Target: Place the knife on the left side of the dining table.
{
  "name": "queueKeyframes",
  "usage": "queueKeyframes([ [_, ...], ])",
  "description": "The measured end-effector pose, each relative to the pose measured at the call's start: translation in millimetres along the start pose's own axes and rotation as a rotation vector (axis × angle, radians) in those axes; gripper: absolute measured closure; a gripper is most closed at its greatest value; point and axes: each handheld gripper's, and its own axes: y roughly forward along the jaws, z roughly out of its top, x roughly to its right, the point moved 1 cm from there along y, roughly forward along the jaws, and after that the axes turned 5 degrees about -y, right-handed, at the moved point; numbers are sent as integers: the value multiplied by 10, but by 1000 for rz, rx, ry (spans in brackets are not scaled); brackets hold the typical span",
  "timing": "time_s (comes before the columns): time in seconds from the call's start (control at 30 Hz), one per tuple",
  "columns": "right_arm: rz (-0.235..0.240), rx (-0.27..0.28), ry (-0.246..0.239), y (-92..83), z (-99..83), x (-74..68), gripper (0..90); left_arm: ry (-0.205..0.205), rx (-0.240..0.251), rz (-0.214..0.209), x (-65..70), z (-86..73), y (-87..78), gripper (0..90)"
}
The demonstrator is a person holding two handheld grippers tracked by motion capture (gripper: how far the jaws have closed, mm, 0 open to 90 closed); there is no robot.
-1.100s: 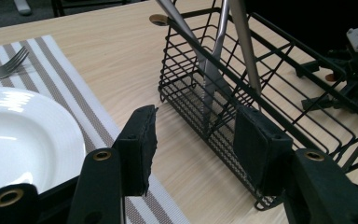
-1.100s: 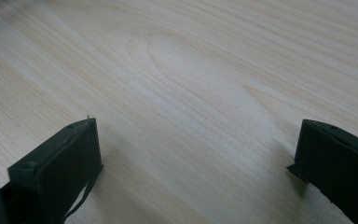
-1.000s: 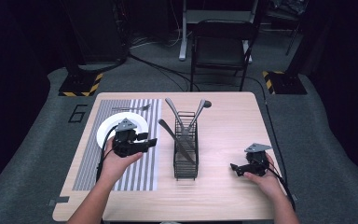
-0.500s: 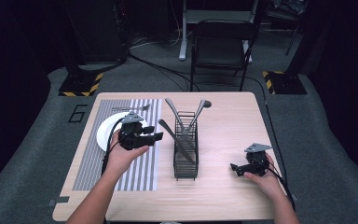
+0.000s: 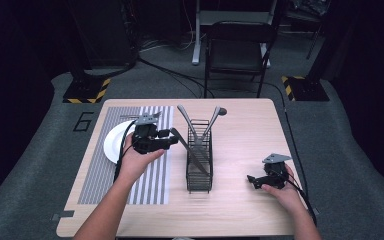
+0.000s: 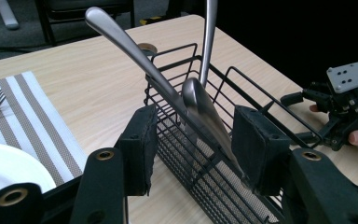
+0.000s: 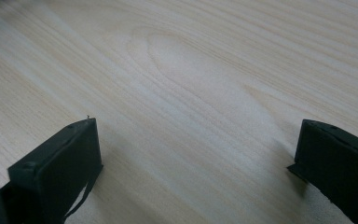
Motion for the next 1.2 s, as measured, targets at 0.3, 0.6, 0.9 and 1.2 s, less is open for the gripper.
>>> queueKeyframes([
  [0.3, 0, 0, -1, 0, 0, 0, 0, 0, 8, -3, -13, 31, 76, 555],
  [0.6, 0, 0, 0, 0, 0, 0, 0, -6, 25, -18, -7, 58, 117, 609],
  [0.9, 0, 0, 0, 0, 0, 0, 0, -4, 32, -15, 38, 97, 133, 686],
  [1.2, 0, 0, 0, 0, 0, 0, 0, -12, 26, 0, 55, 110, 124, 725],
])
